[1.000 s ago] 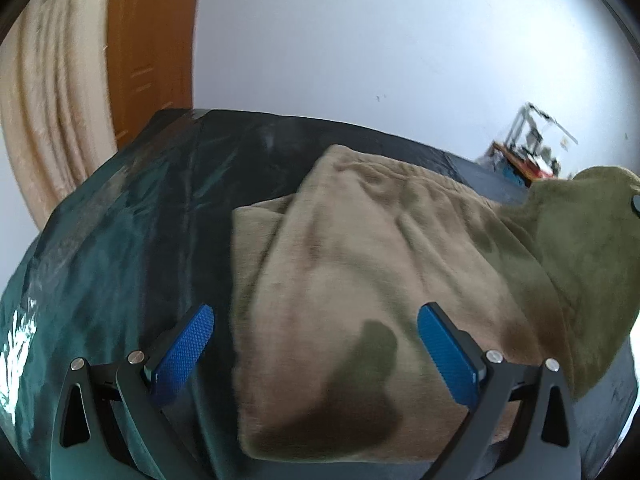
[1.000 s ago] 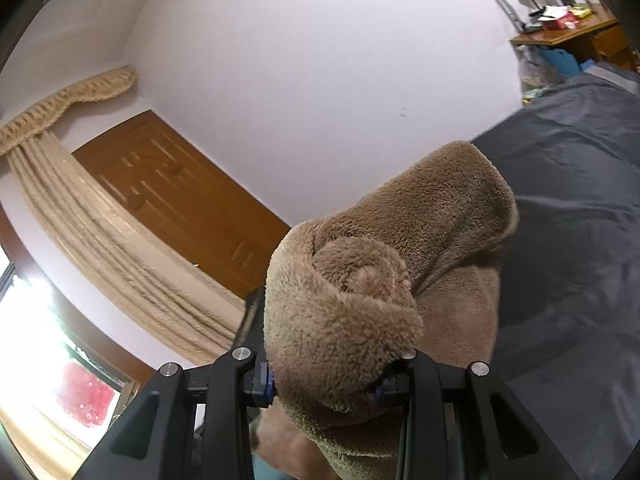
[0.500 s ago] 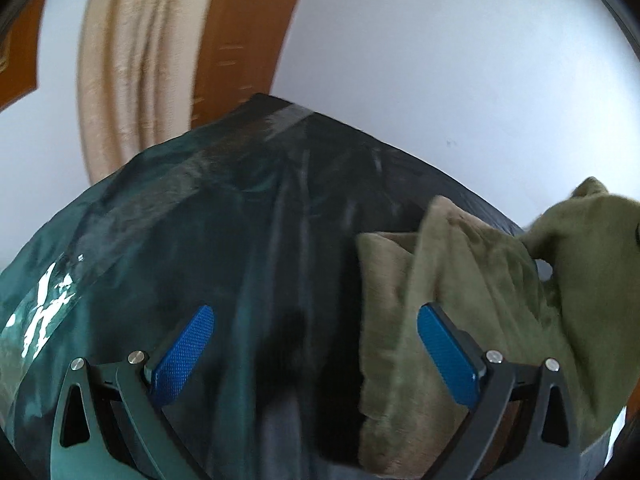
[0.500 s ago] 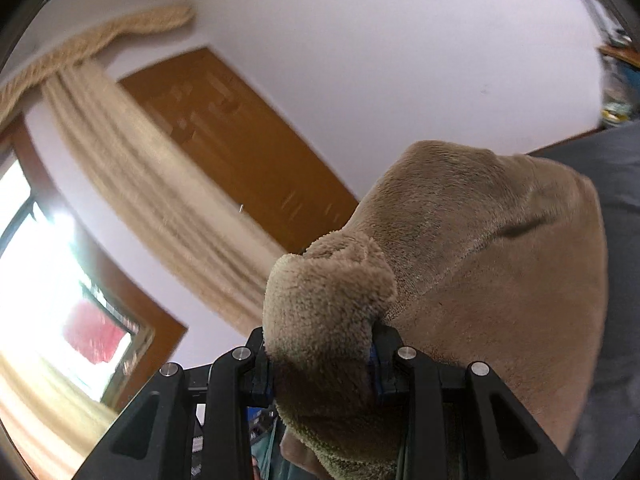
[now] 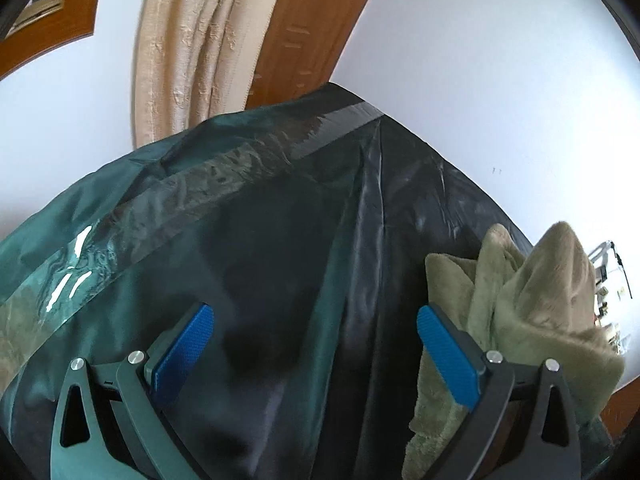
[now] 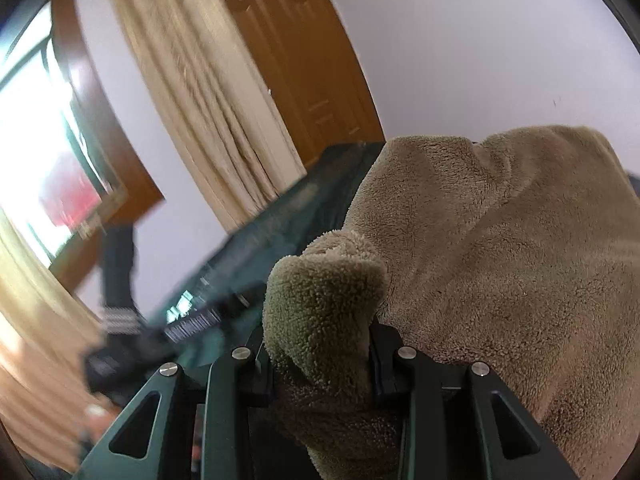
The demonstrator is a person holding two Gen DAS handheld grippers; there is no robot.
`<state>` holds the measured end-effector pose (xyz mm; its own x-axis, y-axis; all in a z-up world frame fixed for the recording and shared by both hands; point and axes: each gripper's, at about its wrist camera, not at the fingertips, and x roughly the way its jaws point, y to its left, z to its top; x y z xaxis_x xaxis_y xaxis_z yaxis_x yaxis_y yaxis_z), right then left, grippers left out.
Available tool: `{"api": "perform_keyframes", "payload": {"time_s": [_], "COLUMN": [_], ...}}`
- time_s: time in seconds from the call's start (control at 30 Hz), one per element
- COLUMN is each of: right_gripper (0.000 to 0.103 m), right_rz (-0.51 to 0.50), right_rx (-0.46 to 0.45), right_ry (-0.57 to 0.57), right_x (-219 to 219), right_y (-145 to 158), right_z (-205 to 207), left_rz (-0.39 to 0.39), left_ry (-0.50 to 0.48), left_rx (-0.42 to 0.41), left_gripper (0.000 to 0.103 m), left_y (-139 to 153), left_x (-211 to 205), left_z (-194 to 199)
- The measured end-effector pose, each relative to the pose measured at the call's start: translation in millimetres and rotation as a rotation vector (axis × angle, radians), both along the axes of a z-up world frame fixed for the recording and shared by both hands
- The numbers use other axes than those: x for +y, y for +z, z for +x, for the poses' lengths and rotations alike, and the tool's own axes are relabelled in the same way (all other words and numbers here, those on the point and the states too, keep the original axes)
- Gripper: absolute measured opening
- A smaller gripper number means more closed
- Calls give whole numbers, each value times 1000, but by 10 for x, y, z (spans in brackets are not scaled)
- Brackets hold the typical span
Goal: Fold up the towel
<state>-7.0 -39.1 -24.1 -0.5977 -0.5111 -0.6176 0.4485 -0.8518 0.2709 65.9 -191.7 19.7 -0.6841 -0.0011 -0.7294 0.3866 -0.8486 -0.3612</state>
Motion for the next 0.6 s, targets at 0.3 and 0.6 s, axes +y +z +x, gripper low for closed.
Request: {"api": "perform_keyframes", "payload": {"time_s": [0.3,0.6], "right_gripper": [43,81], "right_rz": [259,78], "right_rx": [139,103], "right_ry": [19,136], "right_x": [-409,-409], "right_y": [-130,-97], "right_z": [203,294], "left_rz": [-4,-13], "left_ry": [-5,-6], "left_rx": [1,-5], "left_gripper": [102,102], "left_y": [1,-11], "left_x": [6,24], "left_z": [-4,-22]}}
